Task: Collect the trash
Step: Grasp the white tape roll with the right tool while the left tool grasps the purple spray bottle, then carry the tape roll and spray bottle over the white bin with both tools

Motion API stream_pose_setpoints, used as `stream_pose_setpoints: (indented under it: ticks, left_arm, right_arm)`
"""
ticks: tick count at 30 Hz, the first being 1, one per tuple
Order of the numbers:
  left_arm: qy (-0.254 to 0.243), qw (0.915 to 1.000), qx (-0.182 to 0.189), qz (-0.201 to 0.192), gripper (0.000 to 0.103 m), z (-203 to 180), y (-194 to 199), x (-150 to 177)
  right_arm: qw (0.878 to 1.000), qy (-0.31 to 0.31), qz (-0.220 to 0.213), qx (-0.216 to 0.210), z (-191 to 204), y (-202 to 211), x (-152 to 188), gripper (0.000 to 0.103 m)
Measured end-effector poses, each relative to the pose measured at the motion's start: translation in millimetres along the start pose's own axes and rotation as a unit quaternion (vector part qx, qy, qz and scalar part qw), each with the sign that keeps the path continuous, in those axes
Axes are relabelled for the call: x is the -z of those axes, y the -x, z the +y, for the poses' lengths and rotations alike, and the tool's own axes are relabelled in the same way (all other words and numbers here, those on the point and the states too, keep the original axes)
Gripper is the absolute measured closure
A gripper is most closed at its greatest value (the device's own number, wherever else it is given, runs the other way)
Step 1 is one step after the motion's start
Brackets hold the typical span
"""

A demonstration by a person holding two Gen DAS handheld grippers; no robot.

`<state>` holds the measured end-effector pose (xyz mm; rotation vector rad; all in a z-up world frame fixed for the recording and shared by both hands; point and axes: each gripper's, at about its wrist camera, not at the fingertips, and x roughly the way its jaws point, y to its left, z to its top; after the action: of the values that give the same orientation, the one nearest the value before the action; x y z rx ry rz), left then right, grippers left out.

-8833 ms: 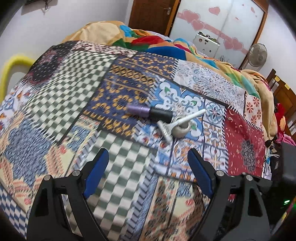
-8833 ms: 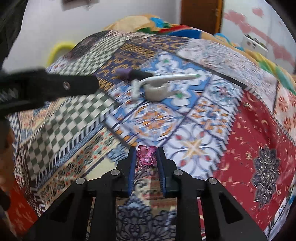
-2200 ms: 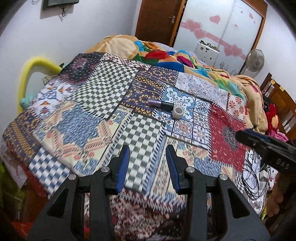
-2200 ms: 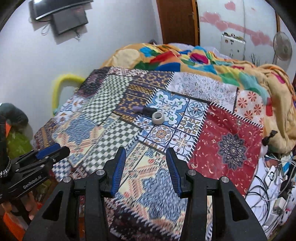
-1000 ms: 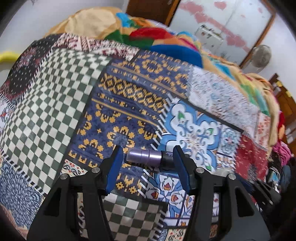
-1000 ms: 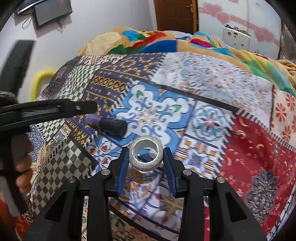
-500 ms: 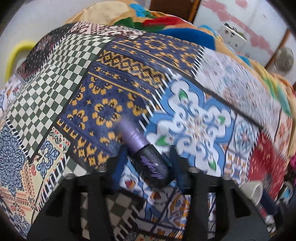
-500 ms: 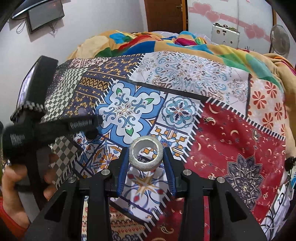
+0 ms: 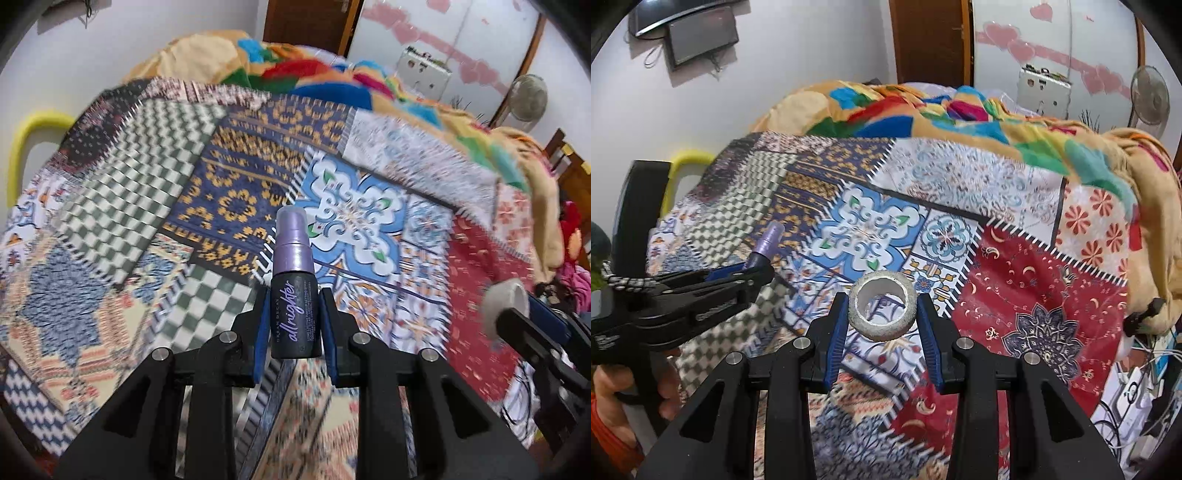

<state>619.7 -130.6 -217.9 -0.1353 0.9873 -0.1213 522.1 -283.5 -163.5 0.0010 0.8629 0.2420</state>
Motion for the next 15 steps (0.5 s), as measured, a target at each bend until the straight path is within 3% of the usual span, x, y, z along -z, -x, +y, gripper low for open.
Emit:
stream_pose_setpoints:
  ticks: [15]
  left_arm:
    - [-0.002, 0.9977, -0.002, -0.068, 0.078, 26.8, 189.7, 65.4]
  right_arm:
    - [0.997, 0.026, -0.059, -0.045, 67.8, 131.9, 10.3, 0.069]
